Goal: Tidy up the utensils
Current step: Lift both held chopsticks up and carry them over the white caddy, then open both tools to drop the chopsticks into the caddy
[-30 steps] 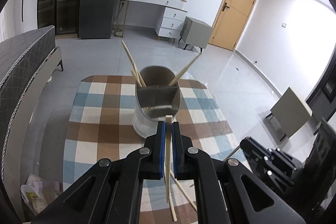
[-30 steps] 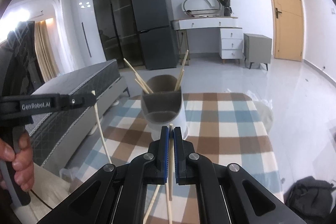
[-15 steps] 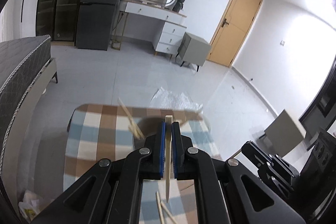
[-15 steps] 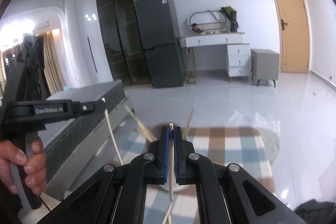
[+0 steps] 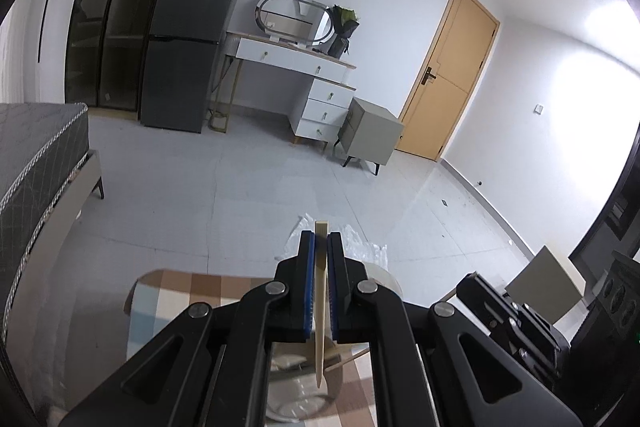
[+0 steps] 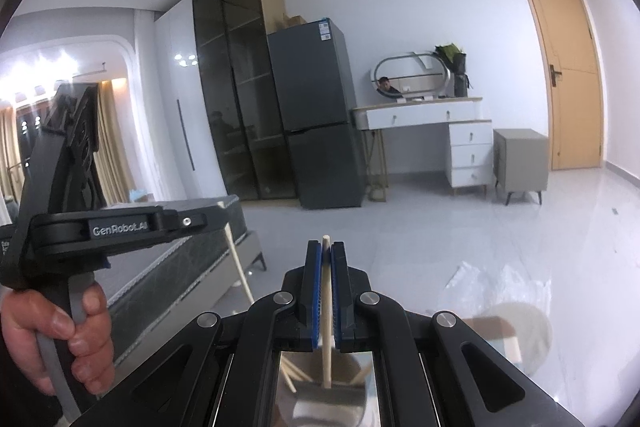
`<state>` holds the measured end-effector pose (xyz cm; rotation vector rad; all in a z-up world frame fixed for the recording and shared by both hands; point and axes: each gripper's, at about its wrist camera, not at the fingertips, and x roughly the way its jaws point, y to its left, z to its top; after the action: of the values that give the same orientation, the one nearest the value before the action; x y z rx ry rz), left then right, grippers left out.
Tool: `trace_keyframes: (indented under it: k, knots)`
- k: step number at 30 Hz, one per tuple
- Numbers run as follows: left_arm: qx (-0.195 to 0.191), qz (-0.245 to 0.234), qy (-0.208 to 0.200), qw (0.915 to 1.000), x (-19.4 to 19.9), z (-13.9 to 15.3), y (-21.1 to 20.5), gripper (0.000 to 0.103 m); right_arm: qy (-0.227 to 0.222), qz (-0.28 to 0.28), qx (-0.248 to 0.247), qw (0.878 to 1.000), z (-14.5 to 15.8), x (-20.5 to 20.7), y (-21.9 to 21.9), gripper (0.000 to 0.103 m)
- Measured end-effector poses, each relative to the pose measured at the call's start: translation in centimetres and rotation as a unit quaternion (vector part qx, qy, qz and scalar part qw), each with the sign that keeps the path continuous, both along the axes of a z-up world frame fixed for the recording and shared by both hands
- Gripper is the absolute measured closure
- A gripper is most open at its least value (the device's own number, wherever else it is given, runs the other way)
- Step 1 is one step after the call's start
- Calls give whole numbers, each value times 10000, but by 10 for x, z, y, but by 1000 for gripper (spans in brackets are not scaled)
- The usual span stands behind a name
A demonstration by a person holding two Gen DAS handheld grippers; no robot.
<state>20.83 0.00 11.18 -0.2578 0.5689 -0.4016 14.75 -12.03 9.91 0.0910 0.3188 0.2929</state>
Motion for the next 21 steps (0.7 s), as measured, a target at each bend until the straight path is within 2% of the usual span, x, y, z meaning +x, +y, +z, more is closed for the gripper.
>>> trace_keyframes:
  k: [5, 12, 21]
  knots:
    - [11, -22, 40, 10000, 17, -21, -1, 102, 161, -130, 153, 9997, -19, 15, -4, 99]
    - [113, 52, 18, 9999, 21, -42, 1, 102, 346, -207, 243, 9989, -41, 21, -6, 99]
    - [556, -114, -94, 9983, 14, -51, -12, 102, 639, -216, 271, 9974, -59, 21, -5, 99]
